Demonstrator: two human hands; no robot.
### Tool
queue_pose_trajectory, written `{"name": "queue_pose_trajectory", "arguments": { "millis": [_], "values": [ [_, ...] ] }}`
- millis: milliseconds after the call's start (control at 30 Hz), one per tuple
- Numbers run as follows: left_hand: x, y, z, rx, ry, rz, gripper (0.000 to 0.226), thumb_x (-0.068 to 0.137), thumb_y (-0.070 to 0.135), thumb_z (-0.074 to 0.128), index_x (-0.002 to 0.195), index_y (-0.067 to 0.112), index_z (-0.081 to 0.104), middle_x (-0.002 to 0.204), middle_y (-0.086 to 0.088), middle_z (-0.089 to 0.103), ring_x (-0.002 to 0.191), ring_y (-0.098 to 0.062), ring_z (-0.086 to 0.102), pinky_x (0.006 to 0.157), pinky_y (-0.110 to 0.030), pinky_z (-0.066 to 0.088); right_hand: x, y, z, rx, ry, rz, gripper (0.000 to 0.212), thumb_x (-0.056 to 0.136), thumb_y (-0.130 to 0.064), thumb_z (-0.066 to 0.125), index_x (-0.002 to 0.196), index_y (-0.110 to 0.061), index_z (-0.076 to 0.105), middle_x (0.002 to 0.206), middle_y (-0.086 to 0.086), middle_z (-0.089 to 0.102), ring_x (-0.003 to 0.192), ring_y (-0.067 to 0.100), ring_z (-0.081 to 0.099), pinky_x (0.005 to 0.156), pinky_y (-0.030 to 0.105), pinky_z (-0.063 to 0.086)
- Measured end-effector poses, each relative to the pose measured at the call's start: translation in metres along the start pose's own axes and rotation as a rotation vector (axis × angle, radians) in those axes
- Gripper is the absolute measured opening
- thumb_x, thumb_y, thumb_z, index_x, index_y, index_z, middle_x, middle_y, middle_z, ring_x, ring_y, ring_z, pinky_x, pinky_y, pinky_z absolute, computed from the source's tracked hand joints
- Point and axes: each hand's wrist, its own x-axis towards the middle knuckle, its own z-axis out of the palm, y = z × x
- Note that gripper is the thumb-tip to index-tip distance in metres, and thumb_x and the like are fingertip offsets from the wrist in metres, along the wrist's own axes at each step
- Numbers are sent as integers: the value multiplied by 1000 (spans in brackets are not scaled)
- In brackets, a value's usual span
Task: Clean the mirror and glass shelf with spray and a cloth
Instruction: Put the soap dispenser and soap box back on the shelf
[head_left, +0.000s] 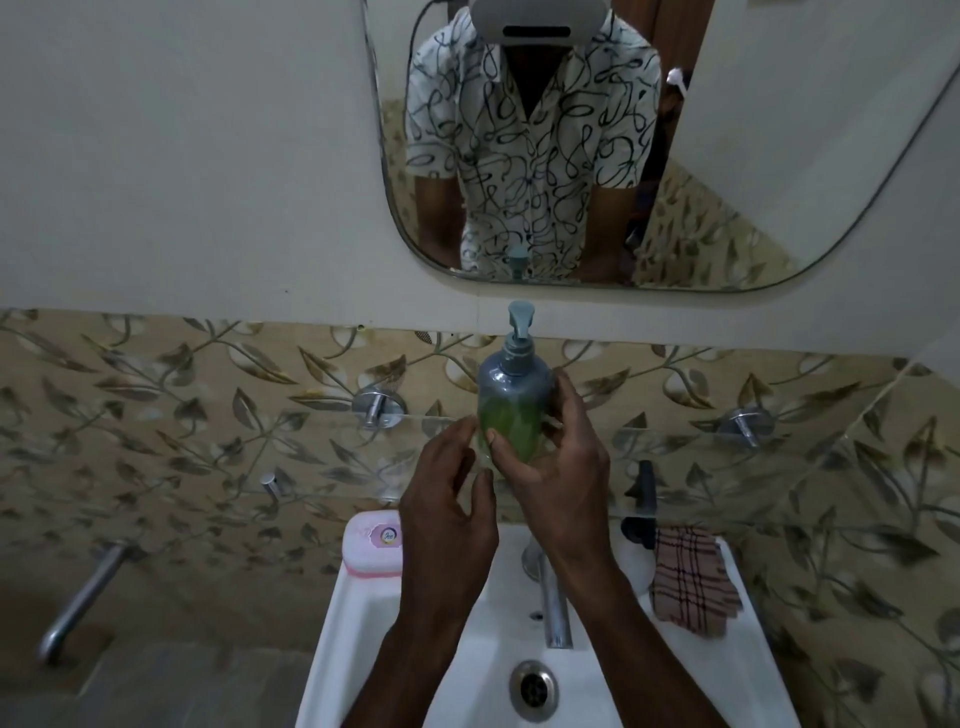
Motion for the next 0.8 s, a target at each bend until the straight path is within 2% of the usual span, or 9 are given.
{"name": "queue_pose_trajectory", "arguments": {
  "millis": [100,200,267,333,433,500,567,667,800],
  "values": [
    [-12,-5,-20,36,198,-7,28,91,6,55,116,12,69,113,3,70,106,-13,69,88,-22,54,-16,0,-8,-50,133,-97,75,79,-30,77,143,-8,44,137,12,57,126,22,55,104,34,47],
    [-39,-31,-49,61,372,-148,24,89,5,56,94,23,71,93,4,73,81,-13,73,74,-21,54,-52,13,-12,-35,253,-205,41,85,-21,70,122,-5,60,109,7,67,100,16,64,90,22,51],
    [-60,-59,-61,132,401,-303,36,87,-6,59,85,28,69,85,0,74,69,-16,72,68,-12,51,-83,28,-7,-26,194,-184,23,86,-23,65,106,-12,67,91,1,67,86,9,64,81,17,50],
    [-75,-92,-74,208,386,-484,37,86,-11,58,84,23,71,86,-8,75,67,-20,70,66,-4,47,-115,48,16,-18,60,-122,17,84,-22,64,98,-15,70,84,-5,68,78,4,64,75,14,50],
    [-84,-136,-89,282,312,-678,28,86,-9,57,102,7,74,101,-15,75,77,-19,67,70,1,43,-153,87,59,-32,-98,114,28,74,2,75,100,-10,73,83,-3,70,72,7,65,70,29,59],
    [-83,-156,-92,311,238,-706,32,87,-10,55,114,-1,70,113,-19,72,98,-29,68,88,-16,48,-165,108,83,-7,-167,249,36,73,12,74,100,-11,73,83,-2,70,78,4,67,70,34,60],
    [-75,-170,-92,346,181,-695,33,89,-9,53,119,-4,67,120,-21,69,112,-32,65,99,-33,46,-167,119,105,3,-211,296,31,77,10,71,103,-8,73,87,2,73,83,3,67,73,34,61],
    [-63,-188,-88,368,123,-647,33,94,-2,52,125,-2,64,127,-20,66,119,-30,61,99,-31,41,-163,126,135,-15,-173,287,34,82,8,68,115,1,69,97,14,73,82,7,67,79,23,57],
    [-55,-204,-79,354,37,-575,30,99,13,54,126,3,65,124,-17,69,113,-28,64,87,-25,39,-157,125,163,-28,-136,345,44,86,5,64,130,4,58,108,19,69,95,21,65,84,26,51]
  ]
}}
